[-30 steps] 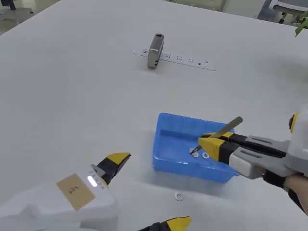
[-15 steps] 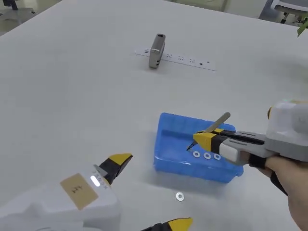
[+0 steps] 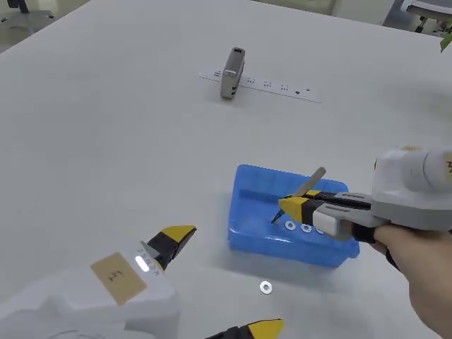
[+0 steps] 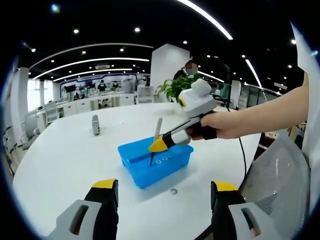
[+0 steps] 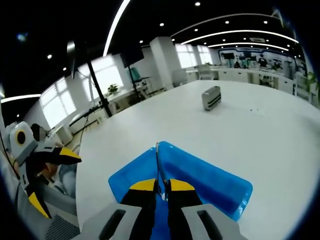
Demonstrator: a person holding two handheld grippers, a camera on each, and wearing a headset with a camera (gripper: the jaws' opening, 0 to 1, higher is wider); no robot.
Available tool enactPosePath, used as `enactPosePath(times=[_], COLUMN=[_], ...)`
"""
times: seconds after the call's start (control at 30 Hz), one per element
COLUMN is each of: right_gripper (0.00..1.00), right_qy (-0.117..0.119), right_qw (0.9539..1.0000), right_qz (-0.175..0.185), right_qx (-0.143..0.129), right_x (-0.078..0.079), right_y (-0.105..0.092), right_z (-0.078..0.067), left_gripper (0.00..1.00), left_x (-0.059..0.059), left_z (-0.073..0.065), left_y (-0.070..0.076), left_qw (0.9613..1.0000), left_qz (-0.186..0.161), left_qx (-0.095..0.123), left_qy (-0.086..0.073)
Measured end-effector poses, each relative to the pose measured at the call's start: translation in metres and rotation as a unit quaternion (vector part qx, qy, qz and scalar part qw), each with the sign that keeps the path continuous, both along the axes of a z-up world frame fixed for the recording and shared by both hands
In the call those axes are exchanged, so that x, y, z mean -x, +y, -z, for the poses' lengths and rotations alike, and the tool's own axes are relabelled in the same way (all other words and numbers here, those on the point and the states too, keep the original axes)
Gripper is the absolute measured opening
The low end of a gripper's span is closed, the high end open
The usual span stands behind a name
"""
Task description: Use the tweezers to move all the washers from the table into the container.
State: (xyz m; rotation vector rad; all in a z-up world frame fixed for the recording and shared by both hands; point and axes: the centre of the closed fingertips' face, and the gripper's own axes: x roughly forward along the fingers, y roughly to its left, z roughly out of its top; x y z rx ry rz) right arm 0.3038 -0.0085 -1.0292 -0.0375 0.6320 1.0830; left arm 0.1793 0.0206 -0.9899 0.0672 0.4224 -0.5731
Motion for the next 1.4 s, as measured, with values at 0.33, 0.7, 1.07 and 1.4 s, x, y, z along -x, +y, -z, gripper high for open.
enactPosePath(times=[0.33, 0.7, 1.07, 1.4], right_gripper=[0.04, 0.05, 0.04, 0.04], right_qy=[-0.004, -0.011, -0.028, -0.038], right_qw=[0.9998, 0.9998, 0.9995, 0.9984], right_qz=[-0.009, -0.01, -0.008, -0.011], right_qx=[0.017, 0.013, -0.016, -0.041], right_x=[0.0, 0.001, 0.011, 0.028], right_y=[0.001, 0.0, -0.003, -0.004], right_z=[0.007, 0.002, -0.023, -0.045], left_gripper=[0.76, 0.76, 0.76, 0.76], left_x=[0.0, 0.0, 0.001, 0.001], left_z=[0.0, 0.001, 0.002, 0.003], left_y=[0.001, 0.0, -0.001, -0.003], left_qw=[1.0, 1.0, 1.0, 0.9999], left_qz=[-0.003, 0.001, 0.006, 0.012], left_qx=[0.003, 0.002, 0.001, 0.0], left_qy=[0.002, 0.005, 0.006, 0.007])
